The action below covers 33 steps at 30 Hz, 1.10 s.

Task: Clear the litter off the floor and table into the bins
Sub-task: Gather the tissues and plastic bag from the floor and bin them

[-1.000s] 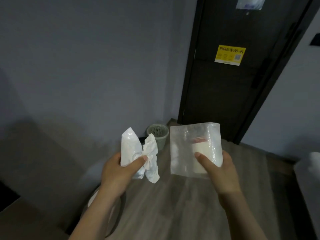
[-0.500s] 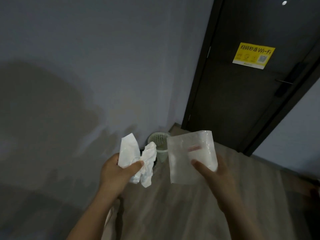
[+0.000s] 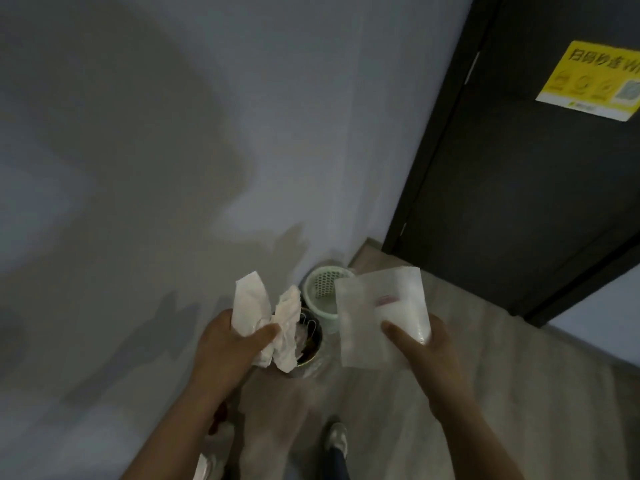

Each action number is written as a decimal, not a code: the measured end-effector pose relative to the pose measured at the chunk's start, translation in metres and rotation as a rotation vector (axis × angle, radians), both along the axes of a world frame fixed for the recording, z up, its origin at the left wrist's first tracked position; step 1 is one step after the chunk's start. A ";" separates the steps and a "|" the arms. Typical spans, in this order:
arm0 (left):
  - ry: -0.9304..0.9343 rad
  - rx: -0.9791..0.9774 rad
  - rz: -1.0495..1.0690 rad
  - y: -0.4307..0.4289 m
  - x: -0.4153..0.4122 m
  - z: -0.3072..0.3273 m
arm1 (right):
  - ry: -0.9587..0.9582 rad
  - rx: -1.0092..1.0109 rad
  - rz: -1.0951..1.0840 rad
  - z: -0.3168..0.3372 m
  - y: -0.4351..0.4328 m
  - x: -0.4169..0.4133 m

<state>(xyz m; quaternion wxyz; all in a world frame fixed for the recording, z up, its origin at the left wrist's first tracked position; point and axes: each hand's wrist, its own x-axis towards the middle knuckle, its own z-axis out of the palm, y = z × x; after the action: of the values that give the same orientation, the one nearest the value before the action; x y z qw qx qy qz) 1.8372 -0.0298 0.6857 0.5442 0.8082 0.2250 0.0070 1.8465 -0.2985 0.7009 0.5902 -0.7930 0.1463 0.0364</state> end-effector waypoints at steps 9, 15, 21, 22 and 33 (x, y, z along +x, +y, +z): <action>0.209 0.130 0.026 -0.021 0.142 -0.072 | 0.139 -0.060 0.047 -0.057 -0.024 0.160; 0.432 0.131 0.007 -0.013 0.200 -0.156 | 0.295 -0.067 0.024 -0.113 -0.022 0.212; 0.605 0.108 -0.050 -0.006 0.243 -0.261 | 0.412 -0.093 -0.002 -0.188 -0.010 0.240; 0.621 0.094 -0.053 -0.006 0.250 -0.277 | 0.424 -0.096 -0.007 -0.201 -0.010 0.244; 0.616 0.103 -0.120 -0.016 0.306 -0.429 | 0.543 -0.106 -0.049 -0.335 -0.007 0.262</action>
<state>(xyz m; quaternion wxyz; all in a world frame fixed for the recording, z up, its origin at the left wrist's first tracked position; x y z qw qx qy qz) 2.1430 -0.0462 0.2571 0.4084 0.8105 0.3307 -0.2588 2.1087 -0.3052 0.3656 0.4879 -0.7803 0.3197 0.2255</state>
